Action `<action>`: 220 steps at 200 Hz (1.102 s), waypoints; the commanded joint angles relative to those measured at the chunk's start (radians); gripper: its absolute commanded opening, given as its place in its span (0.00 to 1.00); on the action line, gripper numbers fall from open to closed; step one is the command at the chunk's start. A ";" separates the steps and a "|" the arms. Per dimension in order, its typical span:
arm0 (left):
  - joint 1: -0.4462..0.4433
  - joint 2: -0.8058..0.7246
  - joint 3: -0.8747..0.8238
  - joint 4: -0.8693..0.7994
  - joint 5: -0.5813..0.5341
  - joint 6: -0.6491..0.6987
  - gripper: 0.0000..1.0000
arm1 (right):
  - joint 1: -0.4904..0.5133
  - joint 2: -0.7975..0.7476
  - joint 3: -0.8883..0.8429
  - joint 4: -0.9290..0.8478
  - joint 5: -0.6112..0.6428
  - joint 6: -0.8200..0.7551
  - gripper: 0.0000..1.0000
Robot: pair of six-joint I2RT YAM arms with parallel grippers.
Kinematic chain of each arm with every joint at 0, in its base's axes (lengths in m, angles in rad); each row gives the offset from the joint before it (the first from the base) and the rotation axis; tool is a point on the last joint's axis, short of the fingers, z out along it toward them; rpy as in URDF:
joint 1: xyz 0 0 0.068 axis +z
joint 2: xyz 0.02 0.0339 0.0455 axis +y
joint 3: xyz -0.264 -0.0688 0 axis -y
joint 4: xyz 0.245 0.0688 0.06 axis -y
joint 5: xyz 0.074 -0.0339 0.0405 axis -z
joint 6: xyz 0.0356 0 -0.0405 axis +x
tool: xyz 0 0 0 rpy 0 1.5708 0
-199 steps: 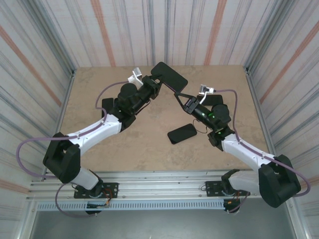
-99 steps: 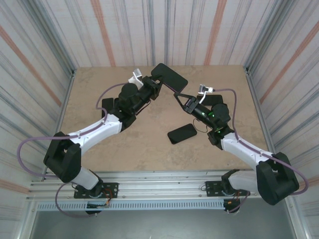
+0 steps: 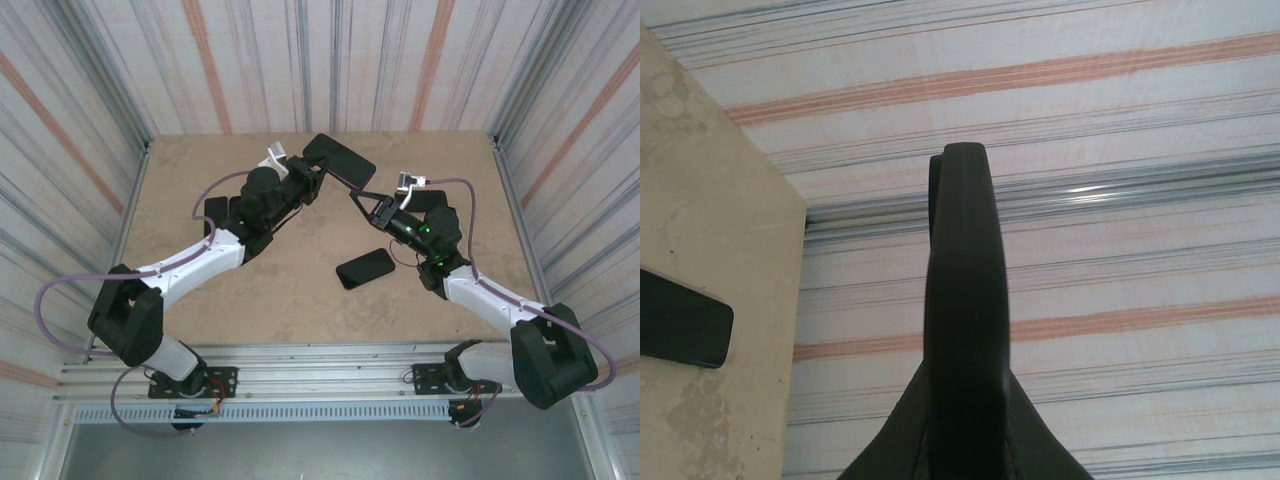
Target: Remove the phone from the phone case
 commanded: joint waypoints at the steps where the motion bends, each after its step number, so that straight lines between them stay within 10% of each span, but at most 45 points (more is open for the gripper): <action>1: -0.018 -0.068 0.066 0.143 0.095 -0.054 0.00 | -0.027 -0.002 -0.006 -0.205 0.060 -0.076 0.17; 120: 0.033 -0.074 0.101 0.014 0.178 0.174 0.00 | -0.074 -0.163 0.022 -0.334 -0.049 -0.251 0.33; 220: 0.189 -0.028 0.311 -0.233 0.871 0.821 0.00 | -0.232 -0.209 0.238 -0.858 -0.519 -0.882 0.46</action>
